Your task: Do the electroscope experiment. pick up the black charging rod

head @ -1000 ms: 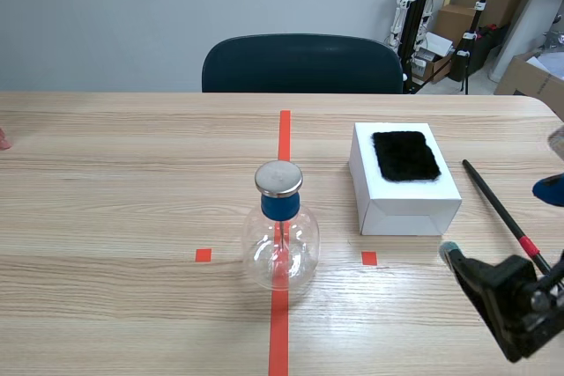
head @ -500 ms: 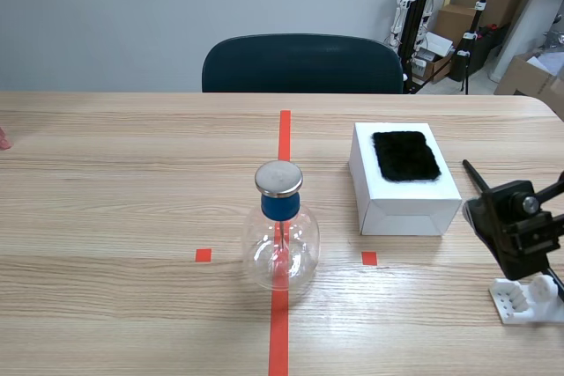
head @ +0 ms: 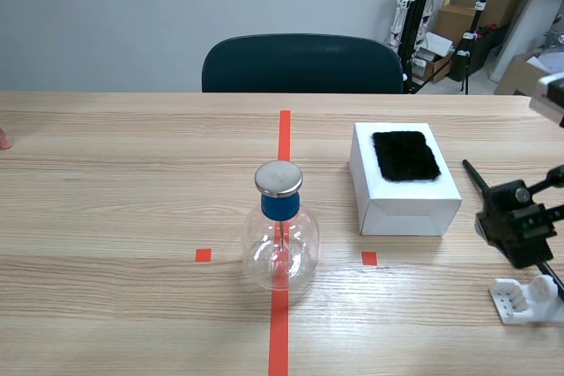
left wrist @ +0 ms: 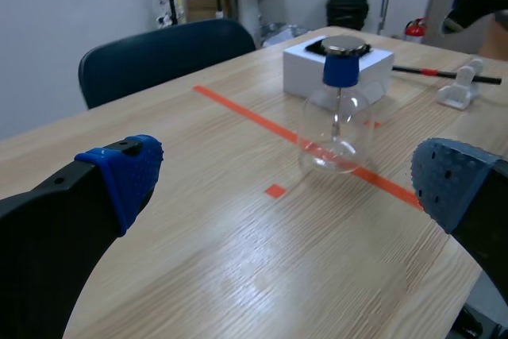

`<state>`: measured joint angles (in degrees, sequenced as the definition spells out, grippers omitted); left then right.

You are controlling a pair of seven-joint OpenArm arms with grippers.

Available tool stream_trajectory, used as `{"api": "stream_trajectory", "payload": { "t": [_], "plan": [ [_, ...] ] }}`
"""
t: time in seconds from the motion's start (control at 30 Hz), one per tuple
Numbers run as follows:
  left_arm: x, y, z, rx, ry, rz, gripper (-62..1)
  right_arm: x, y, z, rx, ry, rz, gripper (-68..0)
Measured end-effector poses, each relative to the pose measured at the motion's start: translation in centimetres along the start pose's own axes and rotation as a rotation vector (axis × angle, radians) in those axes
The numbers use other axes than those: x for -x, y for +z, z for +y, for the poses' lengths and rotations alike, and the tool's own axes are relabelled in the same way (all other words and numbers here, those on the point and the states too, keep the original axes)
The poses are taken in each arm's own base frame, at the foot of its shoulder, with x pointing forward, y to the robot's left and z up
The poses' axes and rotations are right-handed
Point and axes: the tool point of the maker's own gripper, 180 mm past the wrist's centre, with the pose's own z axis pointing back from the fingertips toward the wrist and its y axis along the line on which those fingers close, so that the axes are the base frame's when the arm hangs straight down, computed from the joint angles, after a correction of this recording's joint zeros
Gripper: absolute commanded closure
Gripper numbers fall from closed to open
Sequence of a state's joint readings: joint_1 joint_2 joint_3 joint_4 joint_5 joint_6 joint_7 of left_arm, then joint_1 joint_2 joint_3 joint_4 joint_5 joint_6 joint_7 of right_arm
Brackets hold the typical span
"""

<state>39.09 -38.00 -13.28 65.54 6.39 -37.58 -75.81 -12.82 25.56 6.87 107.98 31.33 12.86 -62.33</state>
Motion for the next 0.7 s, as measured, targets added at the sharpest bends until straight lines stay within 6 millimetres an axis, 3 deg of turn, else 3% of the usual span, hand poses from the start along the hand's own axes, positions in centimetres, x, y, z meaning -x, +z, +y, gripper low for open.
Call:
{"api": "stream_trajectory", "payload": {
  "t": [0.17,0.27,0.5,0.7],
  "plan": [
    [0.4,-2.1,-0.2,0.042,0.022,-0.056,-62.3,-1.6,0.3,-0.7,0.023,0.005,-0.027,-67.9],
    [1.4,-2.8,-0.3,0.054,0.05,-0.06,-62.3,-1.5,0.3,-1.4,0.044,0.004,0.013,-67.9],
    [3.4,-3.4,0.4,-0.025,0.111,-0.086,-62.3,2.3,-2.1,-0.9,-0.01,-0.106,0.193,-67.9],
    [4.7,-3.3,0.8,-0.096,0.137,-0.094,-62.3,3.3,-3.6,-1.0,-0.036,-0.169,0.262,-67.9]
  ]
}}
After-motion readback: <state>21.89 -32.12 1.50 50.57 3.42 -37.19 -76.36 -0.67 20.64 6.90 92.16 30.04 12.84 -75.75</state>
